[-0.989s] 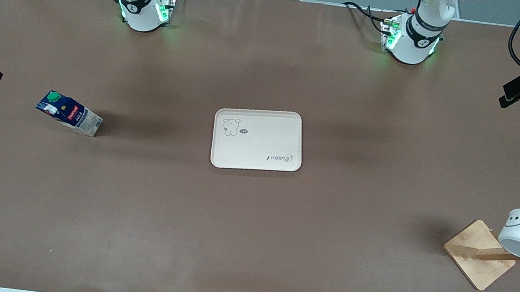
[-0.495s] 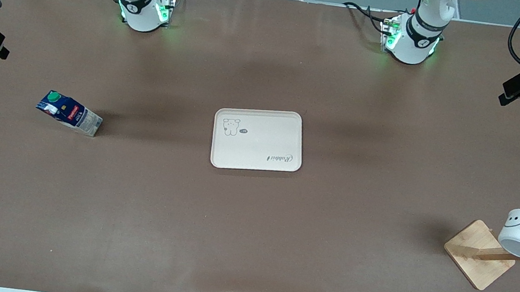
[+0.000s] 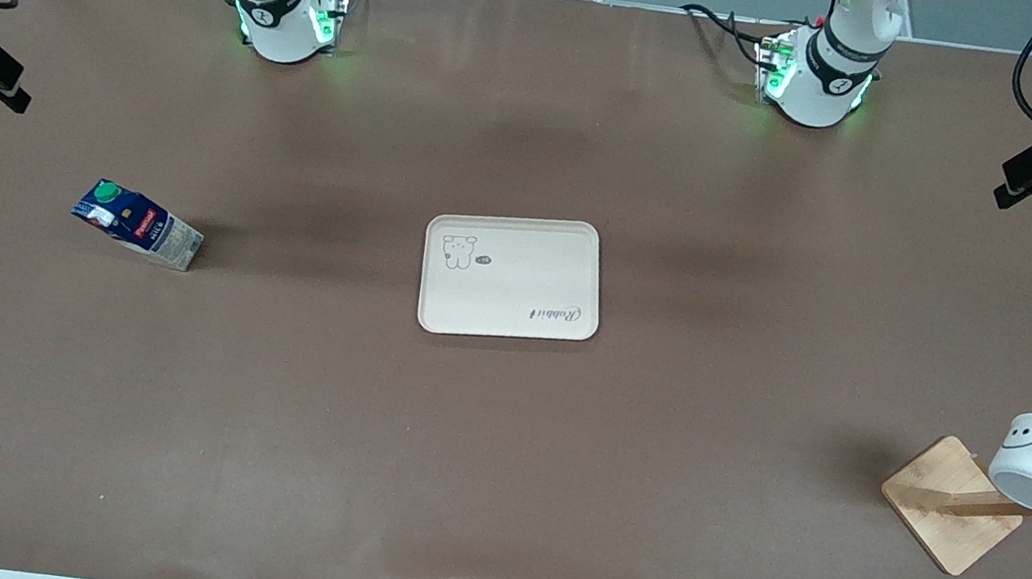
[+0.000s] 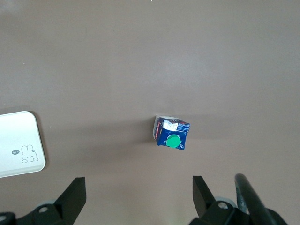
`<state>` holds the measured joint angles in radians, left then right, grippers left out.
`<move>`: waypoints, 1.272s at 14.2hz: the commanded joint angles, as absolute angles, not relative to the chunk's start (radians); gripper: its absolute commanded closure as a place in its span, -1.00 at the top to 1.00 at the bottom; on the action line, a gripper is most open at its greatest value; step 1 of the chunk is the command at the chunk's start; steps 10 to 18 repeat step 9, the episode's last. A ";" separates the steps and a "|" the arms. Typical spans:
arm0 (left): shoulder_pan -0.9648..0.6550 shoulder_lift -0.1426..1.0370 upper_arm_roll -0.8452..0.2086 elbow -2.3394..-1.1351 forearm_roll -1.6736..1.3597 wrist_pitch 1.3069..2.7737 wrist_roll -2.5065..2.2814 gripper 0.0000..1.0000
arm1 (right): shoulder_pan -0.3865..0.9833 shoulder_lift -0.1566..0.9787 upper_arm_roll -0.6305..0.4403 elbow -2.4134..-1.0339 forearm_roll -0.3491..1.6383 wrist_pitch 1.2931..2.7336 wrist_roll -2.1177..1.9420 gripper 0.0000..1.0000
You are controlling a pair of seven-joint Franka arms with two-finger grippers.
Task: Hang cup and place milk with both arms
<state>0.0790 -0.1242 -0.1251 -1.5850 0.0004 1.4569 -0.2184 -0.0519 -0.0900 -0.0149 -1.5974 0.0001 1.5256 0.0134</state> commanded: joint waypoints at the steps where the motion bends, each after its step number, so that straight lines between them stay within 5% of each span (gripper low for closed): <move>1: 0.077 -0.107 -0.127 -1.546 0.002 1.450 -0.215 1.00 | -0.055 -0.098 -0.015 -1.586 -0.018 1.514 0.029 1.00; 18: 0.075 -0.107 -0.152 -1.546 0.023 1.433 -0.216 1.00 | -0.063 -0.078 -0.018 -1.559 -0.005 1.514 0.025 1.00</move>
